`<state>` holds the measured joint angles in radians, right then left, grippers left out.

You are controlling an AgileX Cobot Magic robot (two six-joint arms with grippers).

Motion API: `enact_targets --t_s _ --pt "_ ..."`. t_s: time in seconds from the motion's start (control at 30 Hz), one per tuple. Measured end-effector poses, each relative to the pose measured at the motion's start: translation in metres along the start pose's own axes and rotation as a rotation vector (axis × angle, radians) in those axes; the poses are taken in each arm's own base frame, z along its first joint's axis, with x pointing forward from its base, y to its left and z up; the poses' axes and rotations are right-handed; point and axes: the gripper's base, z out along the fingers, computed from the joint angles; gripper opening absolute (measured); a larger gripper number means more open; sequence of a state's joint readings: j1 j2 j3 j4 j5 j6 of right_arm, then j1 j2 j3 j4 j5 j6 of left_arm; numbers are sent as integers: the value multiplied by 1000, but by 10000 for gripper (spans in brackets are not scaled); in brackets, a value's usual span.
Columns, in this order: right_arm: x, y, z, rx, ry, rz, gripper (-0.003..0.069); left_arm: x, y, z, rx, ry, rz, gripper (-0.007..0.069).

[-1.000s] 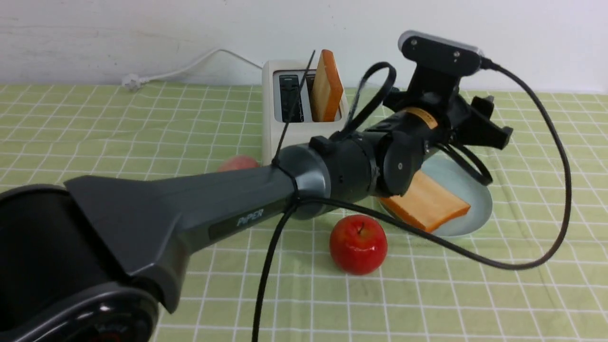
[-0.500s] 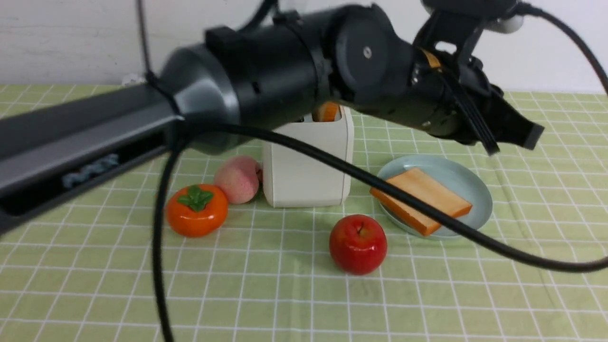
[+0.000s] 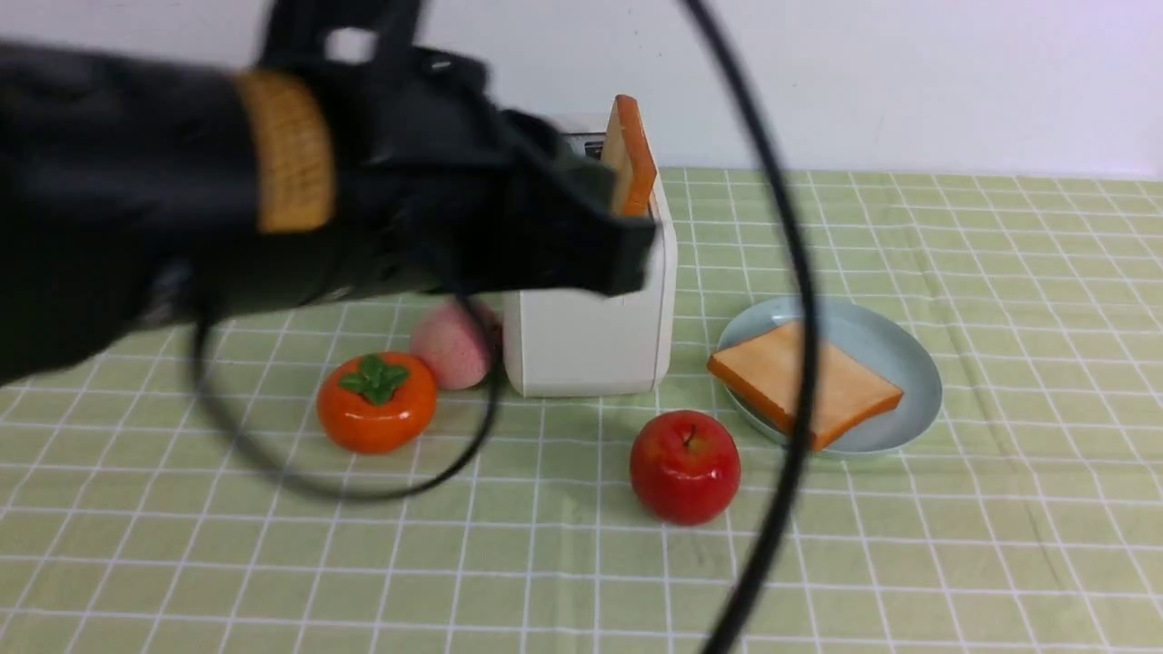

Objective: Take toasted bread from bread machine on green coffee tablecloth place on plate.
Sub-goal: 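Grasp the toast slice in the toaster and pull it up out of the slot with the right gripper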

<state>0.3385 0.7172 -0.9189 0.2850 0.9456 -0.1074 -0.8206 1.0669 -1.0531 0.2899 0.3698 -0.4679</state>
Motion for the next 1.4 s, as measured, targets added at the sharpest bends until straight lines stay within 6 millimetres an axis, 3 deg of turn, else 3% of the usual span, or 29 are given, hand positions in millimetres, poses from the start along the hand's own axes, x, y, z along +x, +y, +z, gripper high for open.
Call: enact_targets --t_s 0.03,0.1,0.13,0.2,0.23,0.37,0.6,0.67,0.7,0.83,0.97,1.07,1.17,1.4 --pt "-1 0 2 1 1 -1 3 2 1 -3 0 -1 -8 -13" --pt "-12 -6 28 0 22 17 3 25 10 -38 -1 -62 -33 -13" --pt "-12 -6 28 1 15 17 3 27 11 -40 -1 -63 -41 -13" --pt "-23 -10 58 -20 30 30 3 47 18 -65 1 -113 -53 -13" --pt "-25 -10 60 -26 28 29 3 49 19 -66 1 -117 -53 -13" --pt "-56 -8 106 -97 33 -15 3 81 32 -102 -8 -201 -47 -13" --pt "-104 0 176 -116 -4 -65 25 112 41 -113 -26 -213 -37 -13" --pt "-110 -2 187 -106 -18 -64 34 114 41 -112 -30 -208 -32 -13" --pt "-117 -5 204 -94 -30 -62 52 116 42 -111 -33 -204 -29 -13" --pt "-136 -9 233 -82 -60 -65 132 115 42 -111 -36 -206 -19 -13" --pt "-156 -13 270 -78 -91 -18 304 118 43 -110 -50 -201 12 -13" --pt "-166 -15 283 -66 -143 4 419 121 44 -109 -55 -189 16 -13" --pt "-172 -20 297 -48 -189 13 474 121 44 -109 -55 -189 16 -13" --pt "-164 -36 328 2 -219 34 454 121 44 -109 -54 -192 19 -13"
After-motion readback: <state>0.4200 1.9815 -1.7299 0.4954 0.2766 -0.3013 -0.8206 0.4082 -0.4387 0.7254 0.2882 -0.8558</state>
